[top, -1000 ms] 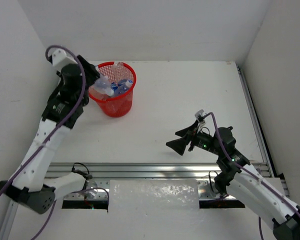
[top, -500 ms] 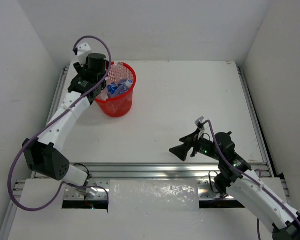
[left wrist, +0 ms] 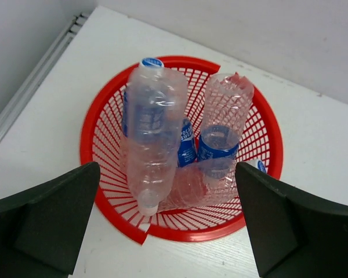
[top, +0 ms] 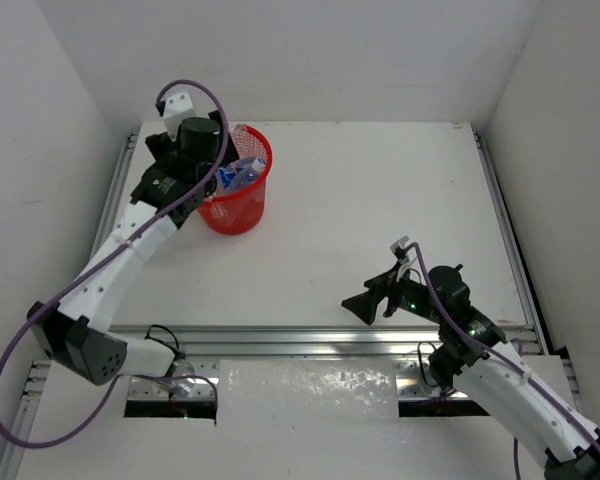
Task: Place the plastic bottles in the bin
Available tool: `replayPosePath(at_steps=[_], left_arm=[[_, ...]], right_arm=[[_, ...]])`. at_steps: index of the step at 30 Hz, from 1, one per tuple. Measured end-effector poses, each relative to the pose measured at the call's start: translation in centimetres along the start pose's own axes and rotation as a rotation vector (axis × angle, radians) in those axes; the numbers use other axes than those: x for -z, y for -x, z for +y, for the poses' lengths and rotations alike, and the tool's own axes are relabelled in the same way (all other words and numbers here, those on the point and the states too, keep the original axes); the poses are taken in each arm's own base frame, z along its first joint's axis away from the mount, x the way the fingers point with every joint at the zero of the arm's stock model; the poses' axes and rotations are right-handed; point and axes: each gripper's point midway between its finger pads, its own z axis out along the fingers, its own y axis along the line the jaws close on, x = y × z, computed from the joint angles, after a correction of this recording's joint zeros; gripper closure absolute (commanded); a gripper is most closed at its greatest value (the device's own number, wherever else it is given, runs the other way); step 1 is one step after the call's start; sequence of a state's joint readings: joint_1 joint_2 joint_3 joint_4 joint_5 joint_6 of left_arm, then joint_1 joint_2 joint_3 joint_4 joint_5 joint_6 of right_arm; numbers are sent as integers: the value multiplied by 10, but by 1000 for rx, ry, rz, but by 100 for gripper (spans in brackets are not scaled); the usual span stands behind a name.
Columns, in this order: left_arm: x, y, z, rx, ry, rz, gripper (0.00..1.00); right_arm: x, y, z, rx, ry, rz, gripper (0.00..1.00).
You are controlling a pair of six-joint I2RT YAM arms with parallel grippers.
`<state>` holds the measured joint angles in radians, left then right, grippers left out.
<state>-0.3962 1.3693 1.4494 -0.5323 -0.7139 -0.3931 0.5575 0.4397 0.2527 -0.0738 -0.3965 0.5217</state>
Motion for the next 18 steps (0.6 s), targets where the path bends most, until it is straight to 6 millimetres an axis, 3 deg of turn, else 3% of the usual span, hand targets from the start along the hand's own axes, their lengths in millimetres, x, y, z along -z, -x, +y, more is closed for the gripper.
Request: replayPosePath(at_steps=[3,7,12,15,18], left_arm=[[28,25,12,35,-21,-33,0],[71,39,42,94,-76,-85,0],[111,-11,94,109,-140,-86,0],[125,-40,119,135,-162,-112,0],[123,-70,131,134,-161,-99,0]], right_arm=[[6,5,-13,-18,-109,27,1],[26,42,-28,5,-302,-18,1],[72,95,-34,71,-508,-126,1],[99,109,-34,101,-585,-146,1],[120,114,-35,134,-638,-161,1]])
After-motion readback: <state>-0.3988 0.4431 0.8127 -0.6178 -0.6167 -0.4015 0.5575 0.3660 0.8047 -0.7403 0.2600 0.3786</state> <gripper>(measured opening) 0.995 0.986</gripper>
